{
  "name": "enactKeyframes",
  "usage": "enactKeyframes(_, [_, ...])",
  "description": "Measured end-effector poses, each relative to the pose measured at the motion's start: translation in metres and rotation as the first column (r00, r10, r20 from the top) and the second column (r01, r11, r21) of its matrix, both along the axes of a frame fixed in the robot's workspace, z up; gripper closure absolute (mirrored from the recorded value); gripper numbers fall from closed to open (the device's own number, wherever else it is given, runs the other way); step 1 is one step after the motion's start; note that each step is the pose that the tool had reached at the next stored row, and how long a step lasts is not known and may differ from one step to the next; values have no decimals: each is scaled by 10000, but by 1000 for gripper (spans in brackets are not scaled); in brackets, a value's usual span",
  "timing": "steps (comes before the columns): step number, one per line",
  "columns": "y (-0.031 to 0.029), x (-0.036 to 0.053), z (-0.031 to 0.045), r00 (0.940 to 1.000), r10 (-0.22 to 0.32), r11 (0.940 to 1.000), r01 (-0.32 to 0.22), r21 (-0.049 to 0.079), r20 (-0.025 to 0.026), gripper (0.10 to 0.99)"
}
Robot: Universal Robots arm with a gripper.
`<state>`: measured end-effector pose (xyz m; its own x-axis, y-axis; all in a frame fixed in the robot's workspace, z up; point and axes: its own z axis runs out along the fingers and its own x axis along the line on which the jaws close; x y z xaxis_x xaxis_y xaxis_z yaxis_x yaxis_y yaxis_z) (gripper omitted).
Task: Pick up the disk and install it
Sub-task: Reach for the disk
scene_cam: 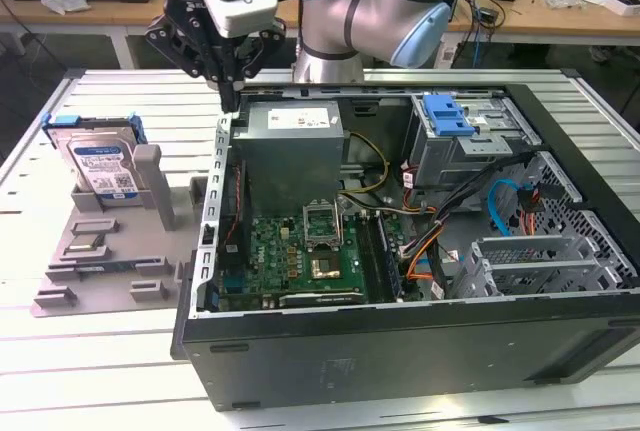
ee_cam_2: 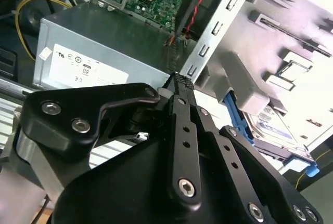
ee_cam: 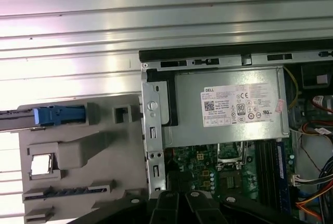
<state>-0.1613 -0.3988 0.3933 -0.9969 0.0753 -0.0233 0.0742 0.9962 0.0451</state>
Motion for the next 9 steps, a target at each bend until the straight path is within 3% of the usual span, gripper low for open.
enactKeyframes(5, [0,-146,0,10000,0,10000,0,1,0,980])
enactKeyframes(9, [0,-209,0,10000,0,10000,0,0,0,980])
